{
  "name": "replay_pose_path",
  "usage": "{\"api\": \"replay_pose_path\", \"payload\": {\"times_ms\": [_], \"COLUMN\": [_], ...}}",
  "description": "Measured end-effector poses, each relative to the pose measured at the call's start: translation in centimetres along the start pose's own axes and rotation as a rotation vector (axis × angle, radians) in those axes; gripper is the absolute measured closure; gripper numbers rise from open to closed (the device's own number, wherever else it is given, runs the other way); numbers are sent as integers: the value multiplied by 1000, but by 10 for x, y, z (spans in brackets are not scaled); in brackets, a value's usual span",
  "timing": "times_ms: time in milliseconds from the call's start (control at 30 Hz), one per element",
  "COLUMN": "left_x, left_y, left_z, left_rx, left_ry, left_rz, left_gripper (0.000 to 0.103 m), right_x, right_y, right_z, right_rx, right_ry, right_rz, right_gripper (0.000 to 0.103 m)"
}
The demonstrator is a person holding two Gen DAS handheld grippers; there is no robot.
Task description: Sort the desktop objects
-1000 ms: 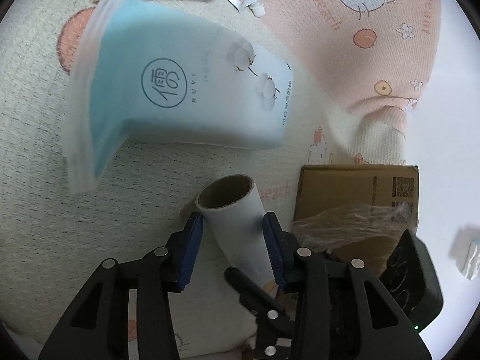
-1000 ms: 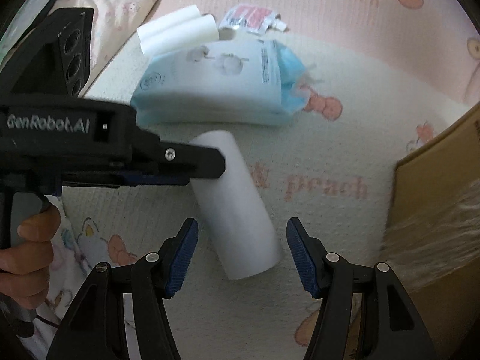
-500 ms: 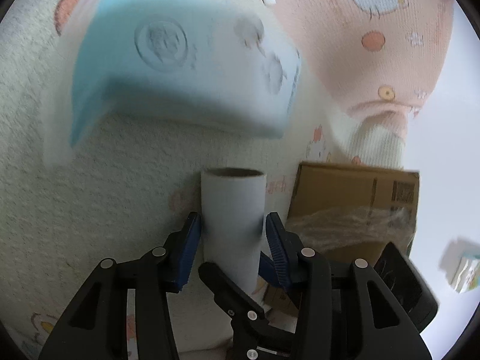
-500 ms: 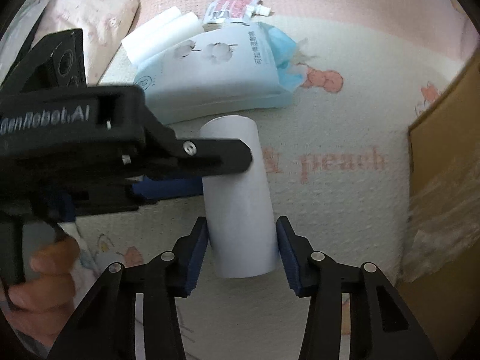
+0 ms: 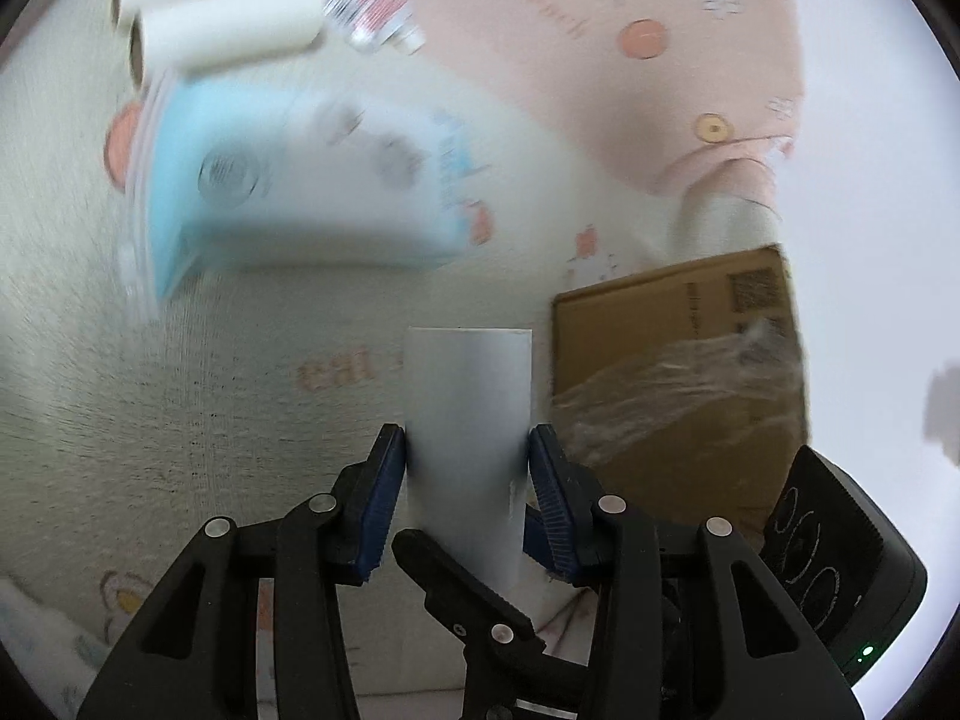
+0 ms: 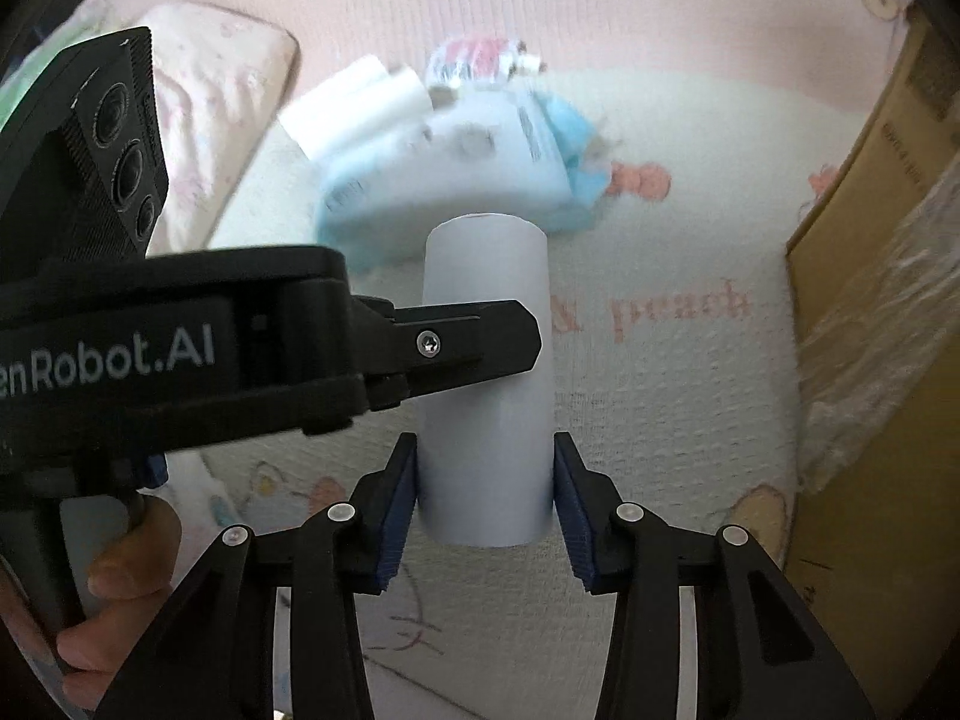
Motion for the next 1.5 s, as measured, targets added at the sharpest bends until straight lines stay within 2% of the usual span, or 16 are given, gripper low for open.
{"api": "replay_pose_path", "payload": {"times_ms": [233, 433, 600, 700, 1200, 1367, 1500], "left_x": [42, 58, 66, 60, 9, -16, -34], "left_y": [14, 22, 27, 29, 32, 19, 3], "left_z": [51, 104, 137, 155, 258, 277, 290], "left_rx": [-155, -246, -319, -358, -567, -554, -495], "left_ry": [-49, -55, -53, -55, -50, -19, 23], "left_rz": [92, 142, 156, 138, 42, -19, -71], "left_gripper": [56, 56, 56, 56, 56, 56, 56], "right_x": [60, 119, 149, 170, 208, 211, 215], "right_y": [1, 9, 7, 26, 43, 43, 40], "right_z": [-3, 5, -3, 4, 93, 129, 163], "right_rx": [-18, -26, -44, -58, -174, -208, -252], "right_ry": [-15, -12, -11, 2, 59, 77, 27], "right_rz": [123, 227, 297, 320, 425, 414, 415], "right_gripper": [62, 62, 62, 62, 62, 62, 62]}}
Point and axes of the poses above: each gripper's, at about its wrist camera, not at the fingertips, and x roughly against the way its jaws point, z to its right, y to its underside, the point moved 7 cm from there along -x, roughly the way its jaws point, and after that the axes turned 10 degrees about -z, right-handed, at the moved point
